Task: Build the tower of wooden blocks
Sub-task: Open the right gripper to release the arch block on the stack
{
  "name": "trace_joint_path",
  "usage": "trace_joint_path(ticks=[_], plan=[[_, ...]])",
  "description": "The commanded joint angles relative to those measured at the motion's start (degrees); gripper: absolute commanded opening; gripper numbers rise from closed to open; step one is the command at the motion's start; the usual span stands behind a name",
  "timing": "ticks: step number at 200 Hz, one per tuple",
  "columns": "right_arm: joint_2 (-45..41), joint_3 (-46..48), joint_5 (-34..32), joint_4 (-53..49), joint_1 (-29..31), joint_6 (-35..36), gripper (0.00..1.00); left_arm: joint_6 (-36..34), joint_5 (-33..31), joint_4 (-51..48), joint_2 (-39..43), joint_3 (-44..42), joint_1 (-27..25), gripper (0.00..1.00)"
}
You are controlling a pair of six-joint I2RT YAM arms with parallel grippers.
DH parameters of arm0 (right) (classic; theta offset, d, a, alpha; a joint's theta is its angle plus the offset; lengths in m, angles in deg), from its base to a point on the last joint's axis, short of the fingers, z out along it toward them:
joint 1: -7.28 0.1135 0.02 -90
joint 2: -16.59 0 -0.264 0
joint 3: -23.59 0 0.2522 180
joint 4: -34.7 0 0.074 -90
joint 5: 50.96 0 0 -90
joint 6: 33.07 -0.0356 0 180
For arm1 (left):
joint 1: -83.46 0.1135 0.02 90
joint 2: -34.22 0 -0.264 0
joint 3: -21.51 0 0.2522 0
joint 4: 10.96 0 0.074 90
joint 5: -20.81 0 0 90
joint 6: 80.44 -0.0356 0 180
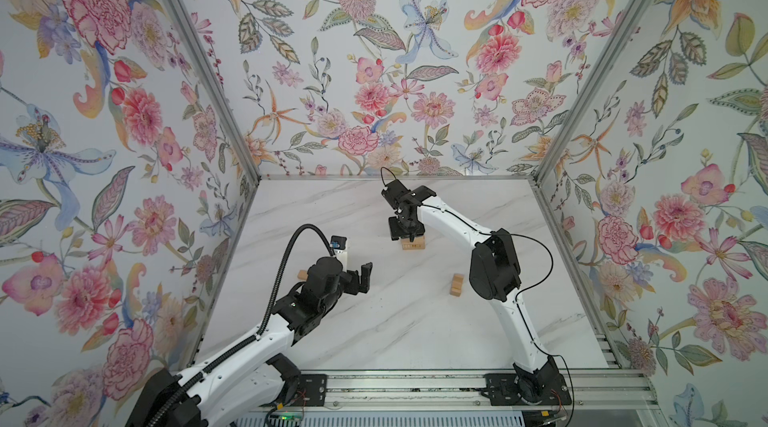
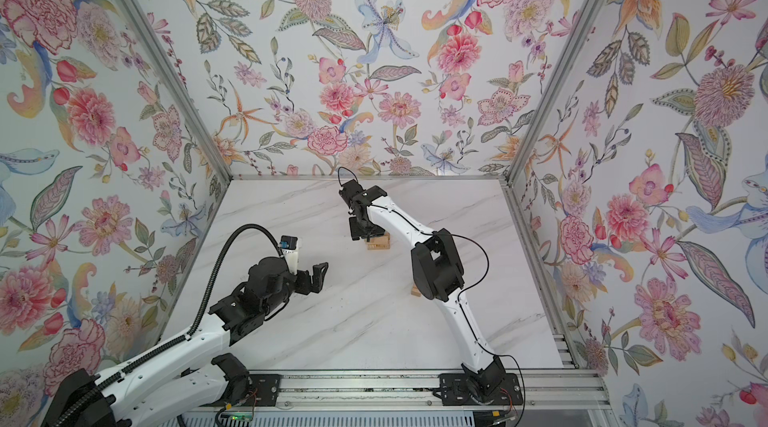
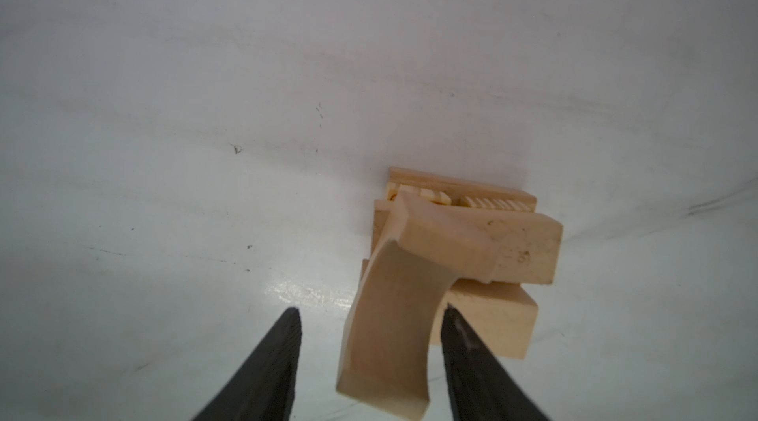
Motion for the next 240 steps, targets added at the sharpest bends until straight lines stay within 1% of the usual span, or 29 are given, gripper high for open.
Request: trace_joint_path(ticks=[1,50,240], plan=[[-1.6,-1.2,-1.5,-2.1,-0.5,0.3,0.57,-0.1,-1.1,-1.5,0.6,-0.3,0.6,0.99],[-2.0,-0.5,-2.8,-2.7,-0.5,0.4,0.57,-0.1,-1.1,-1.2,0.6,-0.4,0.6,0.99],[-4.4,2.5,-4.2,-2.7,-0.7,0.3,0.57,0.2,-0.9,-1.5,1.6,-0.4,0.6,0.99]])
